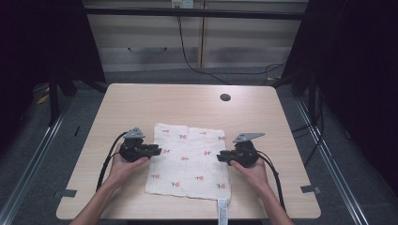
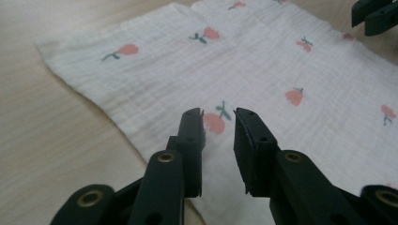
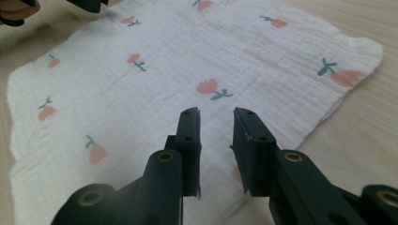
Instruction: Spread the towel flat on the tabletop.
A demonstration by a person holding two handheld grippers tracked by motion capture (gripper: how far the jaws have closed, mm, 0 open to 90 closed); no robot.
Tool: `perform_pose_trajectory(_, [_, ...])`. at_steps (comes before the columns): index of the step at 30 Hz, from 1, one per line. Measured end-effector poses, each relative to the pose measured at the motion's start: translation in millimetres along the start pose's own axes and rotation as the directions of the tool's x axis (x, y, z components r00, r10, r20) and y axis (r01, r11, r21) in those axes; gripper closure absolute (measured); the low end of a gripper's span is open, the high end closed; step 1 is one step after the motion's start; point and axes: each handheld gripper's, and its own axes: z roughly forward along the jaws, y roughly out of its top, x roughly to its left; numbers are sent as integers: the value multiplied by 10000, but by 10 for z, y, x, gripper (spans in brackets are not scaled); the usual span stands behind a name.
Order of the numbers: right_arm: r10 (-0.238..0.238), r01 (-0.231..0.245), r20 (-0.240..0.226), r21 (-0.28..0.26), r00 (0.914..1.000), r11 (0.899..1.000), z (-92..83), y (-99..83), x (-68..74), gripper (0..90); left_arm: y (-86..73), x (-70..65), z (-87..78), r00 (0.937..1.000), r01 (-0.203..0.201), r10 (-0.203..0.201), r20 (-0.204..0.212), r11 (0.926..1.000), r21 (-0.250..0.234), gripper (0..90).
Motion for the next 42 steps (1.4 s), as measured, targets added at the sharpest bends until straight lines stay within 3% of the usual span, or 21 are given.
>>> perform_pose_trajectory(4, [-32, 28, 135, 305, 9999, 9995, 86, -44, -19, 726, -45, 1, 18, 9998, -154, 158, -148, 9995, 262, 766])
perform_pose_trajectory(8, [-156, 143, 189, 689, 9997, 9975, 126, -88, -36, 726, -83, -39, 38, 9990, -451, 452, 4, 9964, 718, 780])
perform_pose_trajectory(16, [9, -28, 282, 670, 9996, 9977, 46, -141, -79, 737, -177, -130, -13, 9982, -583, 573, 161, 9958, 702, 790])
perform_pose_trajectory(21, [-143, 104, 395, 967, 9991, 9953, -9, -172, -12, 733, -227, -238, -53, 9964, -818, 797, 296, 9936, 783, 790])
perform_pose_trajectory(25, [-42, 23, 183, 1015, 9998, 9948, -46, -207, -1, 734, -254, -304, -73, 9949, -972, 945, 352, 9919, 820, 790])
perform_pose_trajectory(28, [-246, 237, 53, 1308, 9997, 9911, -68, -214, 60, 735, -309, -321, -113, 9938, -993, 954, 566, 9925, 714, 788])
perform_pose_trajectory(29, [-384, 379, 14, 1307, 9993, 9907, -75, -226, 81, 735, -325, -320, -128, 9948, -836, 793, 636, 9941, 689, 788])
perform_pose_trajectory(34, [-293, 320, -219, 1313, 9993, 9908, -136, -303, 149, 744, -351, -390, -155, 9941, -851, 792, 744, 9932, 799, 786])
perform_pose_trajectory(38, [-215, 231, -141, 1198, 9997, 9925, -173, -351, 167, 742, -359, -409, -164, 9934, -827, 754, 868, 9930, 840, 759])
perform_pose_trajectory(42, [-87, 121, -322, 1073, 9994, 9941, -150, -322, 148, 688, -323, -392, -145, 9930, -775, 702, 947, 9942, 751, 702])
